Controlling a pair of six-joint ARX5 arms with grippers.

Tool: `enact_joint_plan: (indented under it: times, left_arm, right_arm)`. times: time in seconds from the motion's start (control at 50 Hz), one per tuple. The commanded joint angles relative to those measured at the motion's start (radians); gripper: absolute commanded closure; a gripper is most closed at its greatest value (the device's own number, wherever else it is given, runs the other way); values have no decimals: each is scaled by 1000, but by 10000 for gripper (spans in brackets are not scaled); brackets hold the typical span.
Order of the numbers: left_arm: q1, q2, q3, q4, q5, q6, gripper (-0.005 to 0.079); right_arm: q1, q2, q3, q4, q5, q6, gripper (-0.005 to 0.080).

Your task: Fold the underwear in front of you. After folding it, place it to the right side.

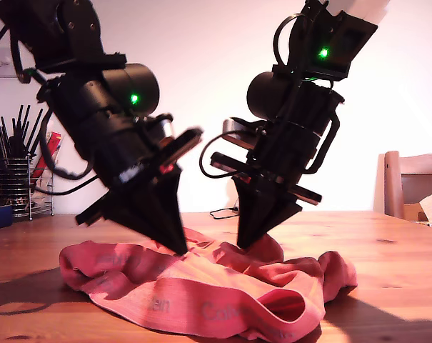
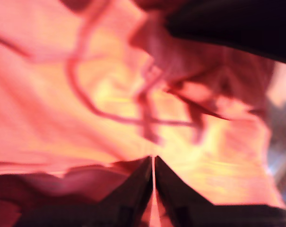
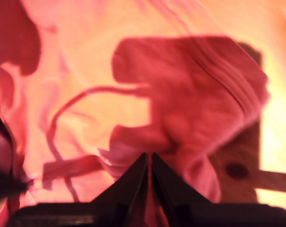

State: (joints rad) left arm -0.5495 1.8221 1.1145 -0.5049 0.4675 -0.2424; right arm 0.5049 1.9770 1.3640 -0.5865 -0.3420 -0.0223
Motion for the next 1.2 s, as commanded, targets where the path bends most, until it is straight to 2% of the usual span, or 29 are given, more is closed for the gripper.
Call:
enact_joint_plan:
  times: [0.0,0.16,0.34,0.46,0.6,0.7,0.86,0.98,1.08,1.12,1.14,1.18]
  left_arm:
    - [2,37,-55,29,-5,-5,762]
    - [2,37,-109,113,-3,27,762]
    - [2,37,-113,122,-4,113,762]
    - [2,37,-113,76,-4,178,762]
    - [3,37,-113,-3,-29,285,762]
    - [5,37,-113,-33,-95,329,762]
    - [5,37,-111,-40,-227,459,762]
    - [5,37,-109,-14,-336,526,762]
    - [5,37,-99,14,-421,630,762]
    - [4,37,-94,29,-453,630,762]
    - [4,37,-92,38,-467,689,762]
    - [5,37,-88,58,-488,700,762]
  right_arm:
    - [-9,-16,-22,8,-27,-18,765]
    - [-31,-9,-31,19,-98,-58,765]
    - [-52,-9,-95,44,-138,-84,765]
    - [-54,-9,-157,88,-128,-84,765]
    - [-53,-9,-167,63,-65,-109,765]
    - [-53,-9,-167,34,-34,-105,765]
    - [-47,-11,-167,5,24,-46,765]
    - [-23,-12,-167,18,82,40,765]
    - [8,-13,-167,26,116,115,765]
    - [18,-13,-167,29,131,131,765]
    - [26,-13,-167,32,141,159,765]
    - [42,-13,-167,36,156,167,765]
